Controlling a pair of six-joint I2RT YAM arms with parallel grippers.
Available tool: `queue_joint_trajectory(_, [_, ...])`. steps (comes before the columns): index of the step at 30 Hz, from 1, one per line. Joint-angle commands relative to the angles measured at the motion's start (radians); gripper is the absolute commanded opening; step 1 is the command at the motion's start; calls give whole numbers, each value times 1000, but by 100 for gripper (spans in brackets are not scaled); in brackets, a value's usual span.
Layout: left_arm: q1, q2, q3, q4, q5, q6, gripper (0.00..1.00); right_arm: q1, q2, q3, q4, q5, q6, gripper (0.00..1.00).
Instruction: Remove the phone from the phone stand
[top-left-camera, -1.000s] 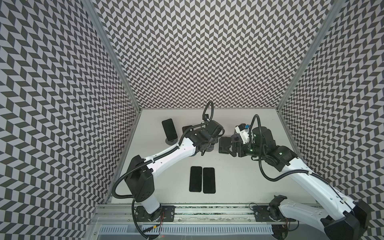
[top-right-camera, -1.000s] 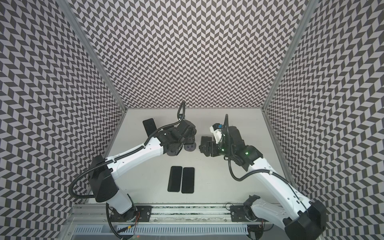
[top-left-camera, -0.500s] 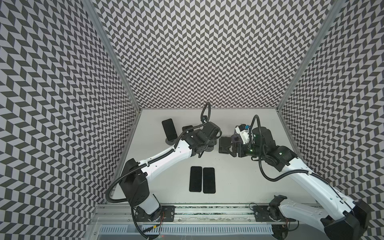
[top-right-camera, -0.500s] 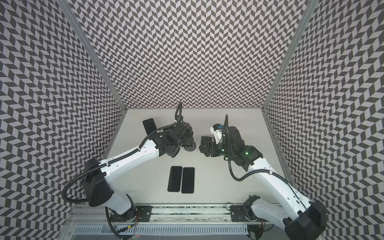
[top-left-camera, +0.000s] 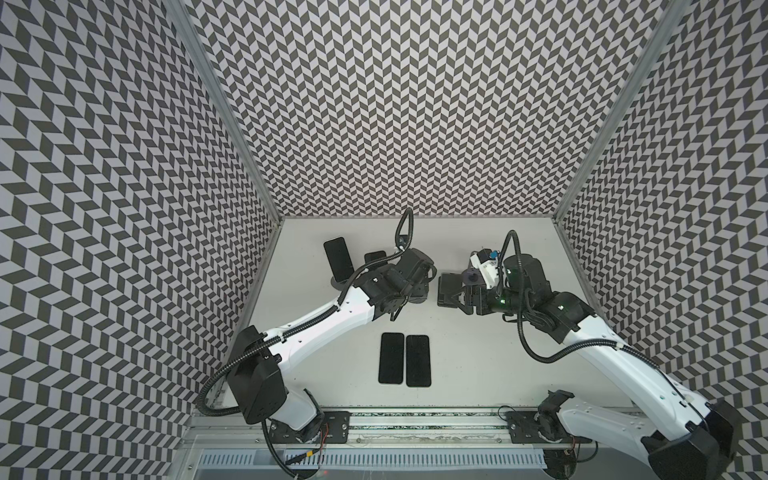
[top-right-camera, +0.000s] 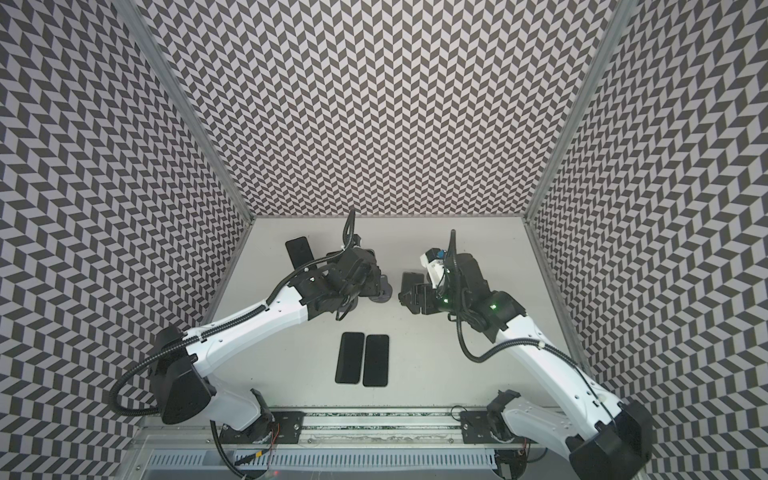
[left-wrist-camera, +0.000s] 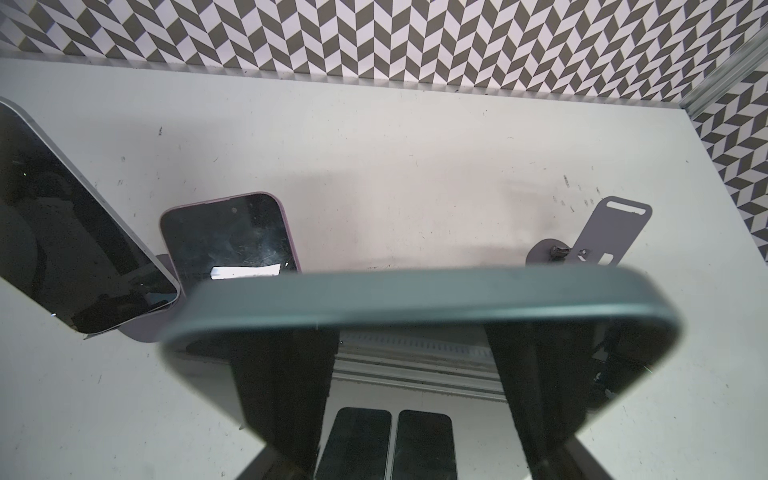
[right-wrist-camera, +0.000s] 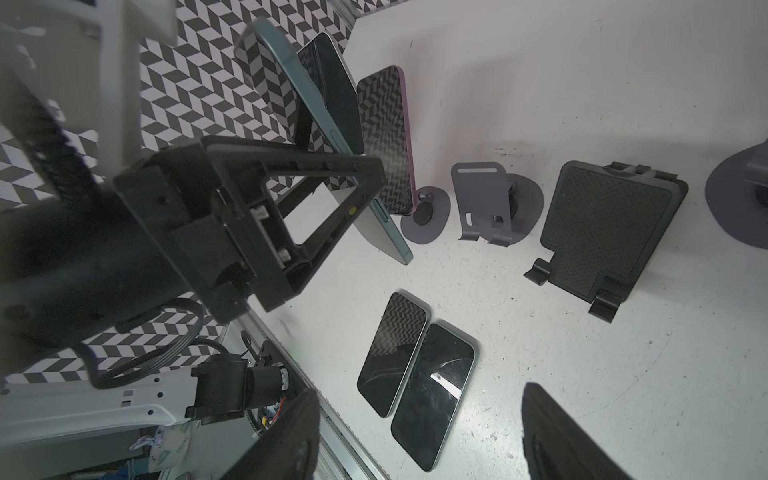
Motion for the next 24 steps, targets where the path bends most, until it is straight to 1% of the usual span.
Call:
queue_joint_trajectory(1, [-8,-49,-12,52,-21,5,62,-2,-1,0,7,1,-14,74])
queue_joint_trajectory(11, [-10,-88,-42,33,-14,29,62,-2,11,-24,36,-1,22,74])
queue_joint_trajectory(24, [-11,-121,-66,-14,61,76,63,-3,64,-5,50,-27,35,73])
